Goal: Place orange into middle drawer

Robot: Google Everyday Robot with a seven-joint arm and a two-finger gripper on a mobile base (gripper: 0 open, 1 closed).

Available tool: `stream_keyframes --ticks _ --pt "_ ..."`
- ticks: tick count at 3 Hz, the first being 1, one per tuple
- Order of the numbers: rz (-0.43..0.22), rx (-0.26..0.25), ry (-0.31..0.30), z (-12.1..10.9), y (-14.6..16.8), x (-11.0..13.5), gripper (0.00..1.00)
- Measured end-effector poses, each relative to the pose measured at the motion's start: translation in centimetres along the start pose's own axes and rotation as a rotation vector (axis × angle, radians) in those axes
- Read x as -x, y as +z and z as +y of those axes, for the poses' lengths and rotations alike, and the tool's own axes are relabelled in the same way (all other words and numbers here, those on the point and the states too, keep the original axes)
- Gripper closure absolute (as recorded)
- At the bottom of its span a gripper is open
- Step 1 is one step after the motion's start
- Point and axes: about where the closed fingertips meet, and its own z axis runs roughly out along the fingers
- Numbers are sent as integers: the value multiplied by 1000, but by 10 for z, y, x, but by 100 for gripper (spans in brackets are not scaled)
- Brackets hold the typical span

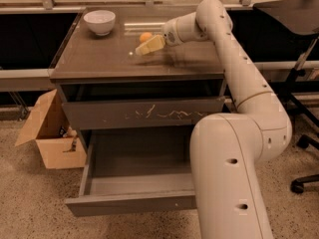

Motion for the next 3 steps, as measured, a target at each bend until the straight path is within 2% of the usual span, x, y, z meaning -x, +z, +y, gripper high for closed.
stream_keyframes --ticks 1,2,3 --pt "-1 5 4 -1 12 0 0" --pt "-11 1 0 -3 20 4 18" --pt "-35 7 6 -4 24 7 49"
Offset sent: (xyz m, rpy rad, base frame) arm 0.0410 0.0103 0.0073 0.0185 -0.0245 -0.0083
